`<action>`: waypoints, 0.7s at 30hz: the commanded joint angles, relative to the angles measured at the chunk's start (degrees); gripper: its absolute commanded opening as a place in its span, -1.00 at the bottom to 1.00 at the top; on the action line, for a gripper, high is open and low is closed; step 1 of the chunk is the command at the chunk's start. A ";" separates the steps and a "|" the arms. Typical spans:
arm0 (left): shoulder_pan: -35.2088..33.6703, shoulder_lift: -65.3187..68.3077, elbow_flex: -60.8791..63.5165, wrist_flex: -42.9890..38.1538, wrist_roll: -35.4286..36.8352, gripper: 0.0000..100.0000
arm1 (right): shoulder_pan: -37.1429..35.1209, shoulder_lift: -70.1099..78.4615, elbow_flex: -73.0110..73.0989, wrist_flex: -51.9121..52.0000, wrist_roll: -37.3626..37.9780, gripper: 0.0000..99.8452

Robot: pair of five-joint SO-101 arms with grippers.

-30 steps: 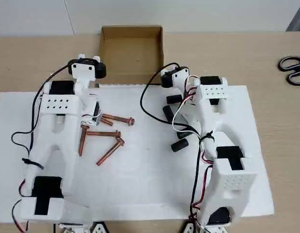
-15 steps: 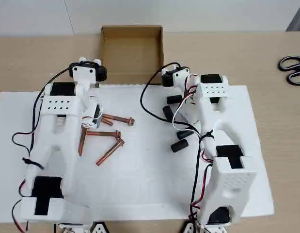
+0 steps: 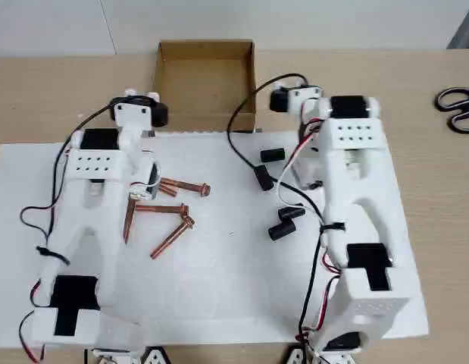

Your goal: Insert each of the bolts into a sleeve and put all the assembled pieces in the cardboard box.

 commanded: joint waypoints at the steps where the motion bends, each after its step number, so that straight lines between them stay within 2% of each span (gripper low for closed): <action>1: 2.73 -0.35 -0.75 0.97 -2.73 -0.95 | 5.93 -3.82 -2.46 2.77 -1.14 -0.99; 6: 3.96 -0.18 -6.46 4.66 -3.52 -0.79 | 17.45 -4.35 -2.37 3.65 -2.64 -0.99; 11: 2.11 5.71 -20.97 10.20 -11.25 -0.75 | 25.01 -11.03 3.52 3.38 0.09 -0.99; 15: 1.67 15.91 -33.27 15.30 -18.99 -0.75 | 28.18 -17.36 11.25 3.03 4.48 -0.99; 21: 1.93 24.00 -36.09 15.30 -37.89 -0.76 | 34.68 -24.48 23.03 1.01 10.20 -0.99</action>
